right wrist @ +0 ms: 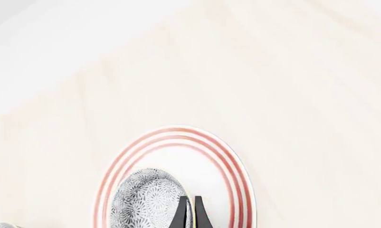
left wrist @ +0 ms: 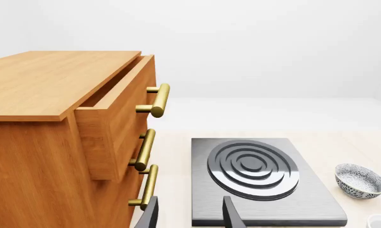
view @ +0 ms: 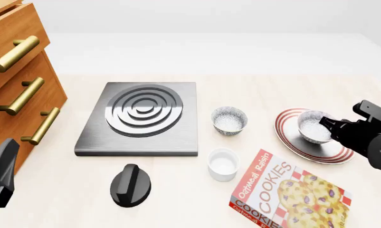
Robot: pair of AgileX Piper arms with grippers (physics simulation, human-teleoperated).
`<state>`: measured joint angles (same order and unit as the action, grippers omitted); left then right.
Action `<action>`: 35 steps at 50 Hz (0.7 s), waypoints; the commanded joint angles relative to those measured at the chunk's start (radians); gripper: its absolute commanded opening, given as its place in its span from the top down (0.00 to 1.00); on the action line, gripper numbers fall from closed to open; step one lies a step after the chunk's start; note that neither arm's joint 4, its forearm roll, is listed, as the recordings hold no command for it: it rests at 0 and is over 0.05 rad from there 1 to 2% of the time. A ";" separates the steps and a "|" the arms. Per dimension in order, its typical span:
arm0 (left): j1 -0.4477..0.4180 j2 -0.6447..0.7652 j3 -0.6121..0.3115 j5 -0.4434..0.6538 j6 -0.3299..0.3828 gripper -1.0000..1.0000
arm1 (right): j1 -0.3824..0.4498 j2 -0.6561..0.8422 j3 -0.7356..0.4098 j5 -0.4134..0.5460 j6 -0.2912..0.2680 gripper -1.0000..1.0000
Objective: Pick the akita bowl next to the plate and place it on the plate.
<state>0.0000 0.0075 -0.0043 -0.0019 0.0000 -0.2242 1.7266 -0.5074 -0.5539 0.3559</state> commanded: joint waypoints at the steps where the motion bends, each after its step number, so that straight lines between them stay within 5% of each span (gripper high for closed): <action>1: 0.000 0.000 0.000 0.000 0.000 0.00 | -0.004 0.013 -0.011 -0.002 0.001 1.00; 23: 0.000 0.000 0.000 0.000 0.000 0.00 | -0.010 0.020 -0.018 0.005 -0.002 1.00; 24: 0.000 0.000 0.000 0.000 0.000 0.00 | -0.011 0.020 -0.018 0.005 -0.003 0.00; 35: 0.000 0.000 0.000 0.000 0.000 0.00 | -0.010 0.016 -0.017 0.010 0.001 0.00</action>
<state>0.0000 0.0075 -0.0043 -0.0019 0.0000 -0.2329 1.7434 -0.5231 -0.5470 0.3539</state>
